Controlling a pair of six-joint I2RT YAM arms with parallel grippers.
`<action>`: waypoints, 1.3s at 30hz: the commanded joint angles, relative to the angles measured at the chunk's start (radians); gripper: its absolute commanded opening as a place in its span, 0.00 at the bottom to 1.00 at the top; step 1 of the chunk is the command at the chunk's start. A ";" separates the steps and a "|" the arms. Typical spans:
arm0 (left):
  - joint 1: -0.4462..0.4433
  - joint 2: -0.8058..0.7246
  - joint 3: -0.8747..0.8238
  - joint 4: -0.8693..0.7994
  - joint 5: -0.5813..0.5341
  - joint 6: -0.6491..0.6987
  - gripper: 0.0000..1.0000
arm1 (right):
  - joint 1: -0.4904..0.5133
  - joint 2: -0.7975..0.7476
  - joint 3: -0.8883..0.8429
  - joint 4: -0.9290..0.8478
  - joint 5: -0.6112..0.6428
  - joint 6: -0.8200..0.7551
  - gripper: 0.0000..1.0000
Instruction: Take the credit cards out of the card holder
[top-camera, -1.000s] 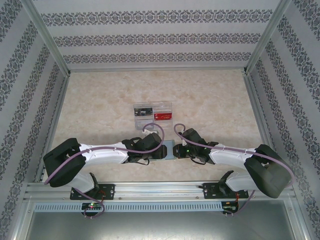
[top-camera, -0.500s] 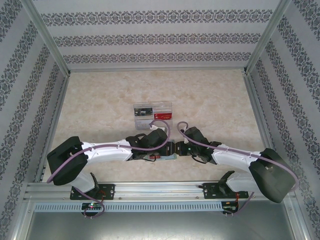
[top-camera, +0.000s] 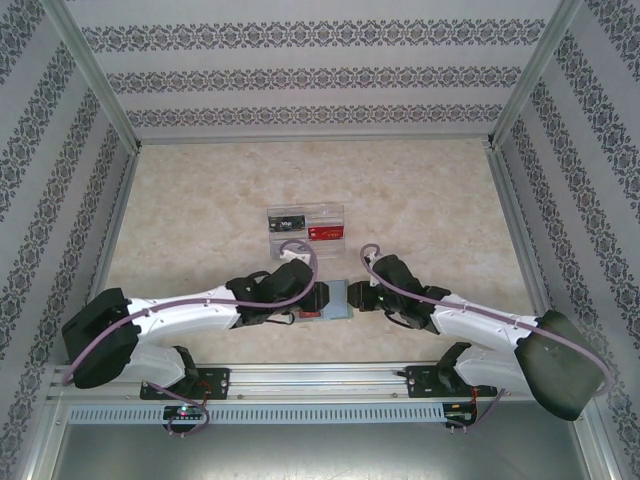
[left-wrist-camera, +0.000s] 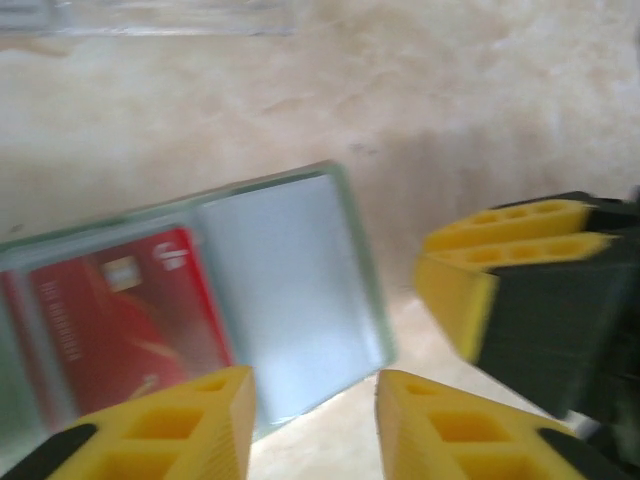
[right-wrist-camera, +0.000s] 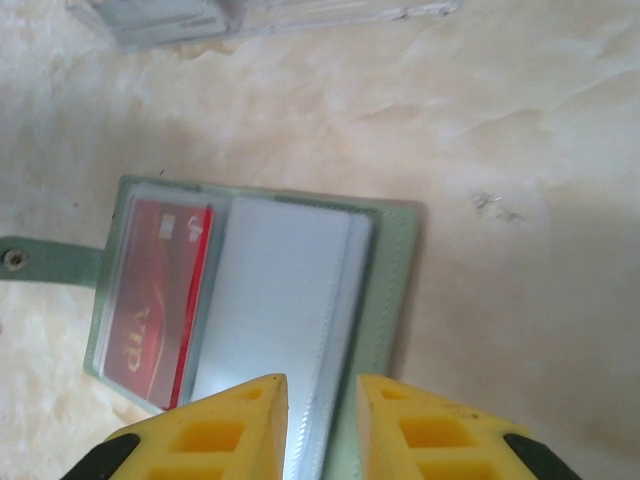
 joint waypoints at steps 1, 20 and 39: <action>0.038 -0.021 -0.067 -0.022 -0.015 -0.008 0.30 | 0.036 0.012 0.053 0.002 -0.006 0.028 0.26; 0.099 0.028 -0.155 0.082 0.033 -0.014 0.09 | 0.107 0.319 0.217 0.084 -0.101 0.130 0.15; 0.099 0.046 -0.176 0.085 0.031 -0.031 0.09 | 0.106 0.409 0.249 0.101 -0.130 0.151 0.20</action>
